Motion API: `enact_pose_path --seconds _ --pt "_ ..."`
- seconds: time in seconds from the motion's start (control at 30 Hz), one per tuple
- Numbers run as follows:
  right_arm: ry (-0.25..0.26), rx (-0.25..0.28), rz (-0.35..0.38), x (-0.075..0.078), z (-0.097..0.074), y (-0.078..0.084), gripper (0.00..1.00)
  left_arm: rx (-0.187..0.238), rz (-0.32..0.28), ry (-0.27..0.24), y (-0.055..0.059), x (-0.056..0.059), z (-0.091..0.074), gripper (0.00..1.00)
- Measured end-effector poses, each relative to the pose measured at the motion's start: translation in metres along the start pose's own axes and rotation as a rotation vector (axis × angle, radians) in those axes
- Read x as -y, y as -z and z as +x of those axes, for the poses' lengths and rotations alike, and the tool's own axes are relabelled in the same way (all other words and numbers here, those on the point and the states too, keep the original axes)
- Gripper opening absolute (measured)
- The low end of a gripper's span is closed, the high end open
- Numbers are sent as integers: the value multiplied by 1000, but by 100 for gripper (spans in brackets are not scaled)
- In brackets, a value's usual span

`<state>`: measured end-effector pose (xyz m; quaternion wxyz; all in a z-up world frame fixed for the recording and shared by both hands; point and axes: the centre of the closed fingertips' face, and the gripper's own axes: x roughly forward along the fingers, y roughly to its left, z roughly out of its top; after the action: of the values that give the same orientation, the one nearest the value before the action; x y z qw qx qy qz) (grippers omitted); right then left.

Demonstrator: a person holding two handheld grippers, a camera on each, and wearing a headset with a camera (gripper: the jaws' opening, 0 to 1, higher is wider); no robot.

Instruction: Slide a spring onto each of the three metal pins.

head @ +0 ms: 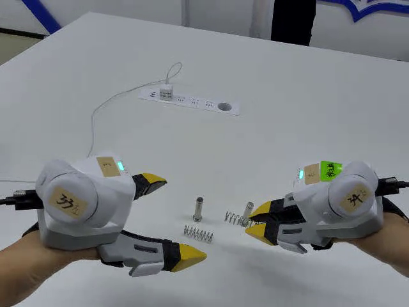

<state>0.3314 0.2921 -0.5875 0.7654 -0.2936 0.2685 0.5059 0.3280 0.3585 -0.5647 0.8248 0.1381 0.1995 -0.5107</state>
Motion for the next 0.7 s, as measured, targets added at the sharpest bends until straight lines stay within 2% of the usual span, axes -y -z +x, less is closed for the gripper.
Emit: enact_pose_path --seconds 0.13,0.37,0.47,0.53,0.7 --pt "0 3 -54 -6 -6 -10 10 20 22 32 -8 9 5 73" --pt "-6 13 -66 -14 -11 -16 10 37 60 61 -16 16 7 65" --pt "-19 16 -83 -21 -14 -19 10 52 45 79 -20 19 9 62" --pt "-25 19 -91 -24 -17 -21 10 58 56 93 -22 22 12 59" --pt "-33 18 -115 -29 -21 -23 10 45 91 121 -22 31 18 53"
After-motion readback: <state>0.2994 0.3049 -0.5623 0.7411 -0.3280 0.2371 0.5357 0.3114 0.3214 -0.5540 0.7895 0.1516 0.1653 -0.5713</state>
